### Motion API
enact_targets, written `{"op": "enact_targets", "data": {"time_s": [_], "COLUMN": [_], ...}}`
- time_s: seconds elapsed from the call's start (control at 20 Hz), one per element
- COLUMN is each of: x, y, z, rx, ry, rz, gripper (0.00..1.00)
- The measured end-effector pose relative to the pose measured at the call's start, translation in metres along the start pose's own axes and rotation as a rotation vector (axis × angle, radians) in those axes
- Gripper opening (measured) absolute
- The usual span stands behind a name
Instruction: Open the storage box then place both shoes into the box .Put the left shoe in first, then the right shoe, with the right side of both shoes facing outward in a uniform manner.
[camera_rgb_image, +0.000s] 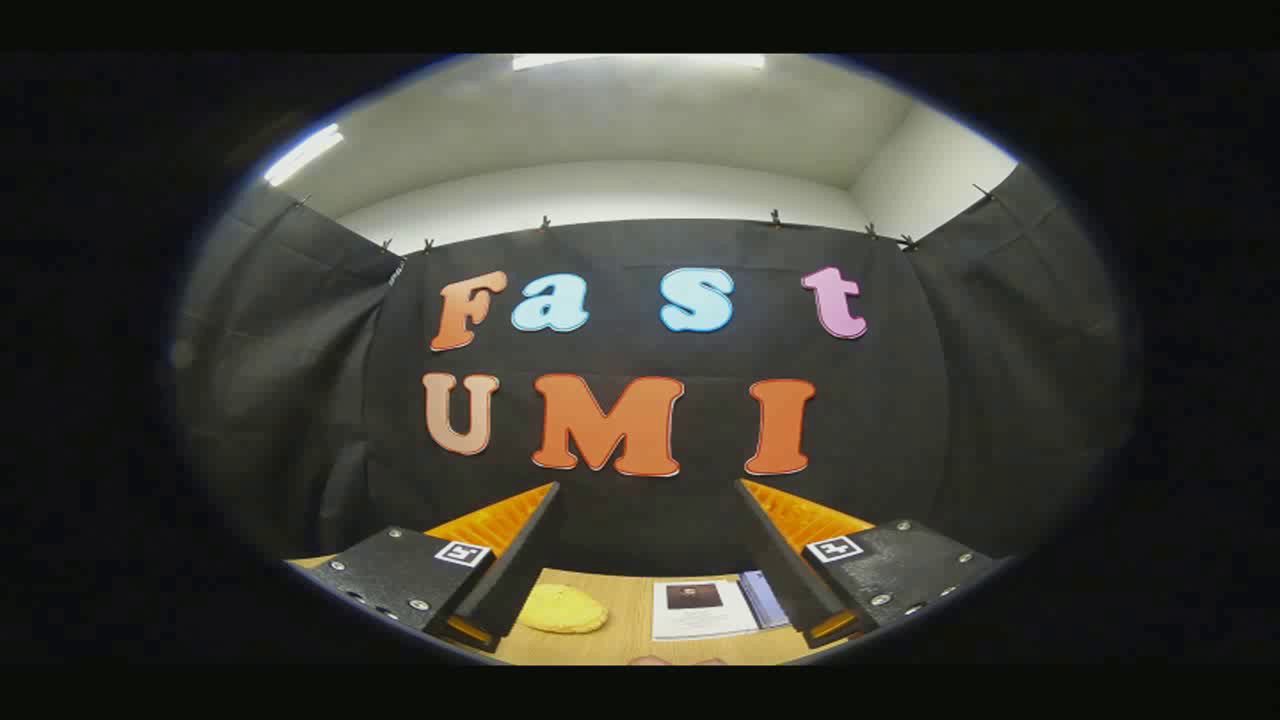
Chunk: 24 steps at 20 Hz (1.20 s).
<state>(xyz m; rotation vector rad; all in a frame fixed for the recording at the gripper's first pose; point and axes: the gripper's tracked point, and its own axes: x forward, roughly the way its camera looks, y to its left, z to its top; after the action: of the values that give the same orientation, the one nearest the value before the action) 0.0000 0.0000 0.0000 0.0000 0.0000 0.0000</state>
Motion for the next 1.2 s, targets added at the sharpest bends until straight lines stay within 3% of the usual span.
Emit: {"op": "enact_targets", "data": {"time_s": [0.8, 1.2], "x": [-0.008, -0.020], "y": [0.022, 0.058], "z": [-0.003, -0.063], "rx": [0.019, 0.181], "ry": [0.047, 0.290], "rz": [0.060, 0.161], "gripper": [0.99, 0.99]}}
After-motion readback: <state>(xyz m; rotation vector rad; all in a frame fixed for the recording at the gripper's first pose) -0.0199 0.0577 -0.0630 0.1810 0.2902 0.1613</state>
